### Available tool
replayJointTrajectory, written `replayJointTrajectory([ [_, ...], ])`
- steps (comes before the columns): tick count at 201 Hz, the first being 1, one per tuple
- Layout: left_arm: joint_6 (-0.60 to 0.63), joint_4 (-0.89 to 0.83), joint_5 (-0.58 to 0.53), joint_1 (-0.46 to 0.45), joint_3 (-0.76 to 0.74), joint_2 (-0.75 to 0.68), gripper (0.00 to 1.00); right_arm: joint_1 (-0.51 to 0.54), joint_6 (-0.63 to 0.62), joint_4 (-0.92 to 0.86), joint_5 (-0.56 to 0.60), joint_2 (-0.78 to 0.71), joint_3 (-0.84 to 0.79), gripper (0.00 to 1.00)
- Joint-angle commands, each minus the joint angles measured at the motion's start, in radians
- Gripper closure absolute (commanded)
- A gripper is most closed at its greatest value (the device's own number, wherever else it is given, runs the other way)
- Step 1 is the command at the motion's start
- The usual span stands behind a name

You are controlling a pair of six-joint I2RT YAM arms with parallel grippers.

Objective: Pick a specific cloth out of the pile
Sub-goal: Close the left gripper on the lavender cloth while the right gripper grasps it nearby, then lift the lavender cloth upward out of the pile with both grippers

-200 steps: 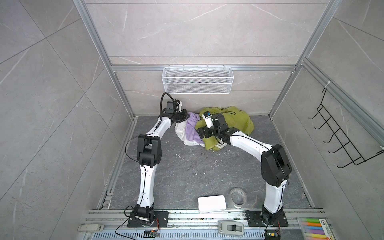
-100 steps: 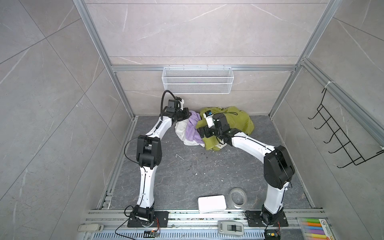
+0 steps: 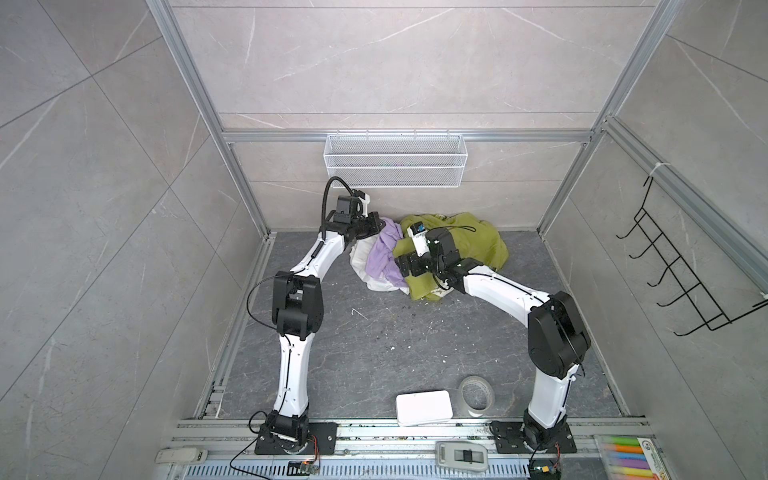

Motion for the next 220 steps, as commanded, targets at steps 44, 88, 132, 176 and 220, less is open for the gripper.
replayJointTrajectory([
  [44,-0.049,0.165,0.034,-0.024,0.015,-0.079,1.0,0.007,0.018,0.055,0.025,-0.057,-0.027,0.0],
  [88,-0.047,0.178,0.029,-0.038,0.02,-0.082,1.0,0.006,0.006,0.074,0.036,-0.065,-0.032,0.0],
  [132,-0.047,0.18,0.025,-0.041,0.015,-0.106,1.0,0.007,0.001,0.105,0.052,-0.085,-0.053,0.0],
  [176,-0.04,0.214,0.035,-0.048,0.001,-0.136,1.0,0.006,-0.006,0.121,0.078,-0.121,-0.103,0.0],
  [220,-0.049,0.235,0.039,-0.054,0.001,-0.151,1.0,0.006,-0.012,0.14,0.106,-0.138,-0.128,0.0],
])
